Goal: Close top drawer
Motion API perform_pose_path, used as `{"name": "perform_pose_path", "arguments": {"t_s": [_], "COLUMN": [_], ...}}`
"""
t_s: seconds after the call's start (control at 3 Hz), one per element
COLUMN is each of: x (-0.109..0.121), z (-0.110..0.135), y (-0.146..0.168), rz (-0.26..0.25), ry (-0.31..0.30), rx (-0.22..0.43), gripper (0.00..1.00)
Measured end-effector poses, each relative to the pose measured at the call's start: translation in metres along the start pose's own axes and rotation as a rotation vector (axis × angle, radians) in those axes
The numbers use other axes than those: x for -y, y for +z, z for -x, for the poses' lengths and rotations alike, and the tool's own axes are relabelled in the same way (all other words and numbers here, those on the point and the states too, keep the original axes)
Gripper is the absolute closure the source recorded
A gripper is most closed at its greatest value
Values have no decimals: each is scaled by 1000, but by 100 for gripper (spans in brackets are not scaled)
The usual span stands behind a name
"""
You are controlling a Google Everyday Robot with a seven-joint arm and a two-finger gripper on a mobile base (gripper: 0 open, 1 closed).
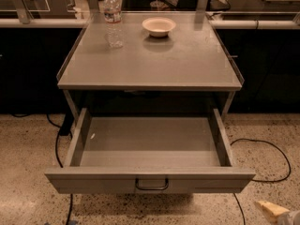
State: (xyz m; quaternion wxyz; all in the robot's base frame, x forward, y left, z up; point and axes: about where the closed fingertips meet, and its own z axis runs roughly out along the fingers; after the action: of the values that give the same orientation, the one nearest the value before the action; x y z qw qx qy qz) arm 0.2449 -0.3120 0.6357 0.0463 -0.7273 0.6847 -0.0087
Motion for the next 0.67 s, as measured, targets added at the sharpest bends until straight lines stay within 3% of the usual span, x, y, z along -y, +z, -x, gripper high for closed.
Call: {"name": "perform_pose_path", "arguments": {"t_s": [0.67], "x": [13], "z": [22], "y": [13], "rz": [16], "ry": [-40], "rx": [16], "gripper": [0]}}
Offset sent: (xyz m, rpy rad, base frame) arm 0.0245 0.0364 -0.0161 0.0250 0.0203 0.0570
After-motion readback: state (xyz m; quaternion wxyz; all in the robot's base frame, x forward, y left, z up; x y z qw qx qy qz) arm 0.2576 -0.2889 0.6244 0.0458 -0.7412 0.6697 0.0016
